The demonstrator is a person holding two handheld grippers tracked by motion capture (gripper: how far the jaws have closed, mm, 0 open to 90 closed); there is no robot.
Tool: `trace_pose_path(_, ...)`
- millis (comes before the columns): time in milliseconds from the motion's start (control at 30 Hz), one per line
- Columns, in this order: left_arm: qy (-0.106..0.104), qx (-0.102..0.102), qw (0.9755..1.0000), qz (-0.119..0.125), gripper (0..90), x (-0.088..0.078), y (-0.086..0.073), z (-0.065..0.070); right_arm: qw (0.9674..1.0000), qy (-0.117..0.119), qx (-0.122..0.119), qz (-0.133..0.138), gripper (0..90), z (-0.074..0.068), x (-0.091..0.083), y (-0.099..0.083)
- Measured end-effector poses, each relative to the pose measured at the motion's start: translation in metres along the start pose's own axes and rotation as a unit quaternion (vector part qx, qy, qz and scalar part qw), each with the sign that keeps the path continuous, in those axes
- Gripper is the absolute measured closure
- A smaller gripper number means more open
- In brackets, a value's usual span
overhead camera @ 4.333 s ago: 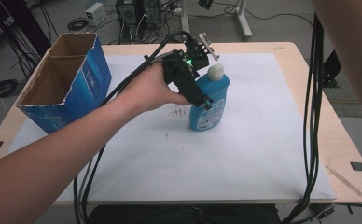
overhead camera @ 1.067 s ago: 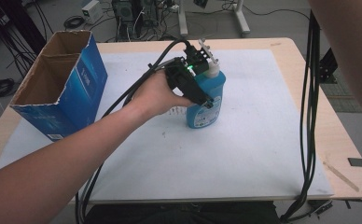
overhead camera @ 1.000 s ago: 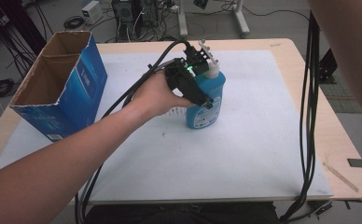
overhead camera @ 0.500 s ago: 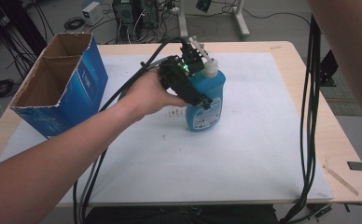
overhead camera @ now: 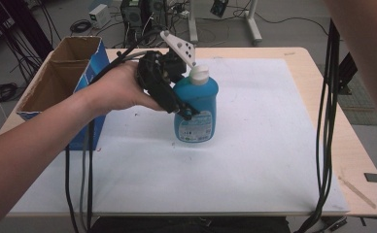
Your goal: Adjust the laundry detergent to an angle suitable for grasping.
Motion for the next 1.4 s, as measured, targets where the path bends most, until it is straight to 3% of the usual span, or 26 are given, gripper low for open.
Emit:
trace_pose_path(200, -0.005, 0.021, 0.9997, 0.006, 44.0, 0.015, -0.016, 0.003, 1.0000, 0.000, 0.001, -0.003, 16.1, -0.001, 0.001, -0.002)
trace_pose_path(433, -0.008, 0.021, 0.9996, 0.014, 43.9, 0.021, -0.024, 0.003, 1.0000, 0.001, 0.001, -0.007, 16.1, -0.002, 0.004, -0.004)
trace_pose_path(467, -0.014, 0.029, 0.9993, 0.018, 43.9, 0.024, -0.026, 0.004, 1.0000, 0.001, 0.000, -0.008, 16.1, -0.002, 0.004, -0.005)
trace_pose_path(600, -0.029, 0.038, 0.9989, 0.006, 44.0, 0.027, -0.026, 0.007, 1.0000, 0.004, 0.000, -0.007, 16.1, -0.001, 0.007, -0.006)
trace_pose_path(733, -0.030, 0.046, 0.9985, -0.010, 43.9, 0.030, -0.028, 0.007, 0.9999, 0.006, -0.002, -0.009, 16.1, -0.001, 0.009, -0.006)
trace_pose_path(1133, -0.025, 0.033, 0.9991, 0.002, 40.7, 0.031, -0.034, 0.007, 0.9999, 0.008, -0.004, -0.010, 16.1, -0.003, 0.010, -0.005)
trace_pose_path(1167, -0.020, 0.018, 0.9996, -0.009, 40.7, 0.034, -0.034, 0.008, 0.9999, 0.008, -0.005, -0.009, 16.1, -0.003, 0.010, -0.005)
trace_pose_path(1200, -0.027, 0.012, 0.9995, -0.014, 31.4, 0.034, -0.035, 0.008, 0.9999, 0.008, -0.005, -0.008, 16.1, -0.004, 0.010, -0.005)
trace_pose_path(1267, -0.030, 0.001, 0.9995, -0.009, 31.4, 0.030, -0.034, 0.011, 0.9999, 0.008, -0.006, -0.008, 16.1, -0.004, 0.009, -0.005)
trace_pose_path(1333, -0.018, -0.025, 0.9995, -0.004, 24.4, 0.023, -0.032, 0.013, 0.9999, 0.009, -0.006, -0.009, 16.1, -0.005, 0.008, -0.006)
trace_pose_path(1400, -0.017, -0.036, 0.9992, 0.003, 22.1, 0.016, -0.032, 0.015, 0.9999, 0.009, -0.006, -0.008, 16.1, -0.005, 0.007, -0.007)
Point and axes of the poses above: each handheld gripper's, and its own axes: x roughly forward along the jaws, y roughly out of its top, z roughly to its right, the point moved 3 cm from there along x, roughly forward along the jaws, and after that the axes turned 5 degrees about z, right-handed, at the moved point
